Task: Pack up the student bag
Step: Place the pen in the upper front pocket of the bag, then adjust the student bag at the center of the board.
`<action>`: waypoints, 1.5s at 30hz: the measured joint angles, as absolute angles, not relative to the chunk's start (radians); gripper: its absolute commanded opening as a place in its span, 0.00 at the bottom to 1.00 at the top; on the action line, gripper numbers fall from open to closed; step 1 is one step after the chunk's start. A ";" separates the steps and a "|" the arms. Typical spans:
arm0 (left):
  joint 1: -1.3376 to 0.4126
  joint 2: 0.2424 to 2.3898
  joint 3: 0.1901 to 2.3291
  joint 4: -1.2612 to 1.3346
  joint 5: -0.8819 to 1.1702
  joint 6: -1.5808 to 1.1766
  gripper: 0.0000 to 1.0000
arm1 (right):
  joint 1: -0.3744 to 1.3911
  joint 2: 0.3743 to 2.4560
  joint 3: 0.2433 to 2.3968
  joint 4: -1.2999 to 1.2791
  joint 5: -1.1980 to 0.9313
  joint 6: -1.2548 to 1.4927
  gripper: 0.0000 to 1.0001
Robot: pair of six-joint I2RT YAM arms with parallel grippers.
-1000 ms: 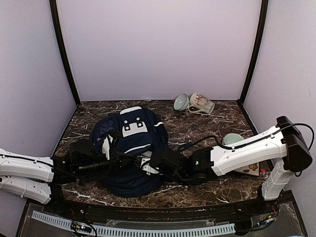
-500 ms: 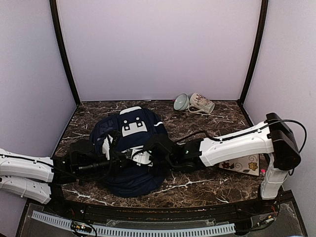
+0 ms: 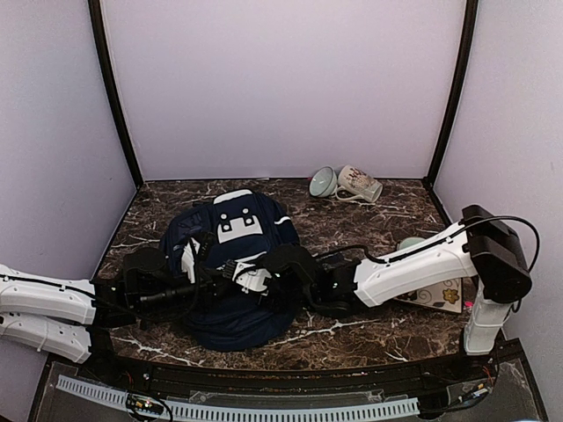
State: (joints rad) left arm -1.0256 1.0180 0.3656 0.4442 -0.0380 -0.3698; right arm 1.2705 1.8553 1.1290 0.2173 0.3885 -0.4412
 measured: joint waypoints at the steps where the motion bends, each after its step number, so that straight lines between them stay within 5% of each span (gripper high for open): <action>1: -1.026 1.018 0.366 0.448 -0.042 -0.370 0.00 | 1.271 1.855 1.122 0.239 0.385 -0.435 0.33; 11: -1.026 1.020 0.366 0.451 -0.046 -0.369 0.00 | 1.270 1.835 1.061 0.303 0.373 -0.345 0.43; 24: -1.032 1.008 0.440 0.326 -0.104 -0.344 0.00 | 1.262 1.560 0.914 0.273 0.406 -0.196 0.73; 33: -1.032 1.142 0.764 0.083 -0.214 -0.273 0.00 | 1.255 1.271 0.726 0.283 0.516 -0.051 0.91; 45: -1.024 1.541 1.446 -0.298 -0.333 -0.079 0.00 | 1.231 0.941 0.567 0.206 0.651 0.119 1.00</action>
State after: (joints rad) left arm -1.0237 1.5410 1.4460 -0.2981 -0.3328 -0.0792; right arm 1.2312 0.9413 0.5671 0.2062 0.6510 0.1192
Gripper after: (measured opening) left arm 0.045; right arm 0.994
